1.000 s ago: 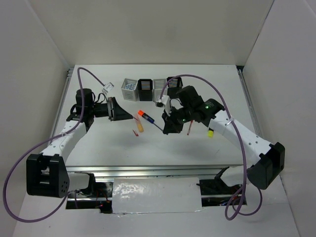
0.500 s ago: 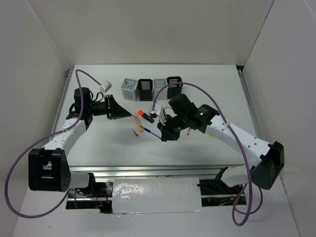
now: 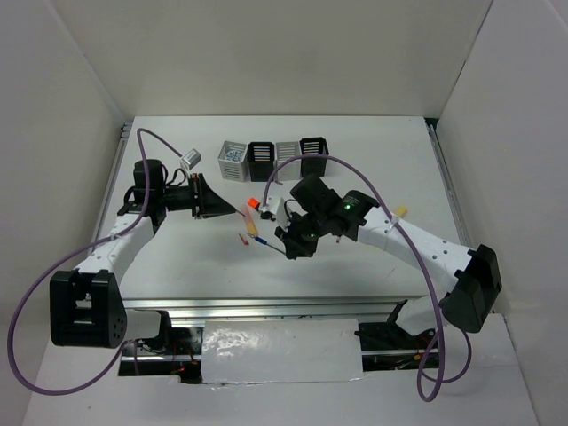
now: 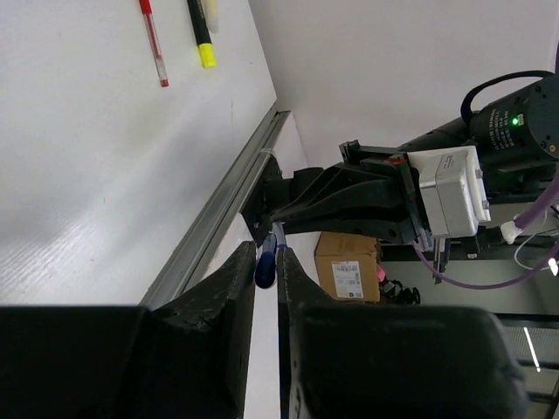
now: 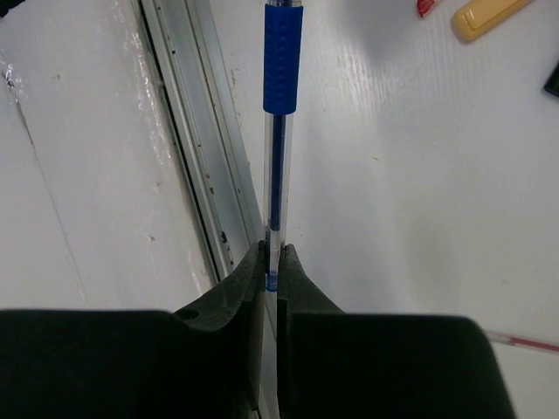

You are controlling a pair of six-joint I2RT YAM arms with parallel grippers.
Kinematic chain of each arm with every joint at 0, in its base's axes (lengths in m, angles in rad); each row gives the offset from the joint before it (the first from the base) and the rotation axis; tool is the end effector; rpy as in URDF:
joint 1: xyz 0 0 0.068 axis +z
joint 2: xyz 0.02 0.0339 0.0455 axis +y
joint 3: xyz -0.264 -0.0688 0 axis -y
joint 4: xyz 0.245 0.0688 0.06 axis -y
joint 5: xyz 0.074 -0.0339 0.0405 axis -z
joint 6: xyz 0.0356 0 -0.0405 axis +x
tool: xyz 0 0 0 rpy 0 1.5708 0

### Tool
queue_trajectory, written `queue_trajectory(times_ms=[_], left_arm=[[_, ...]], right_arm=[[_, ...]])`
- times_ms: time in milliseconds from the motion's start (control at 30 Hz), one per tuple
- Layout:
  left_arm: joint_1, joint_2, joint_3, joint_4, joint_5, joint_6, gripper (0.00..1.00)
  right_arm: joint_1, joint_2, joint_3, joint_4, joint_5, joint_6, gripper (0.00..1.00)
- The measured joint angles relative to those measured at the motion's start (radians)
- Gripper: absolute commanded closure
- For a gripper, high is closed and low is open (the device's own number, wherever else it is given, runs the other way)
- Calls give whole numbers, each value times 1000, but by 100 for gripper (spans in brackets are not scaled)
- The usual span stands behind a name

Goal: Sort the stationery into containers
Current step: Pick up the pen from the center of the board, then close the pen cap on the pen.

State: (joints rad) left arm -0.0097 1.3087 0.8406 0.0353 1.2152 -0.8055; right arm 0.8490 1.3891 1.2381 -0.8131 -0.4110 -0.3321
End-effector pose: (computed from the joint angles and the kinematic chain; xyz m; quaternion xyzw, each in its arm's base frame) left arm 0.2754 -0.0360 0.2753 0.0156 0.7568 -0.6169 0.2155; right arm 0.1772 0.2228 0.3080 -0.5708 0.7421 0.2630 0.2329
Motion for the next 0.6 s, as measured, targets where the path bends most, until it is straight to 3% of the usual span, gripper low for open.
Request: queue_trajectory(times_ms=[600], left_arm=[[0, -22, -14, -36, -43, 48, 100]], right_arm=[[17, 57, 27, 29, 29, 75, 100]])
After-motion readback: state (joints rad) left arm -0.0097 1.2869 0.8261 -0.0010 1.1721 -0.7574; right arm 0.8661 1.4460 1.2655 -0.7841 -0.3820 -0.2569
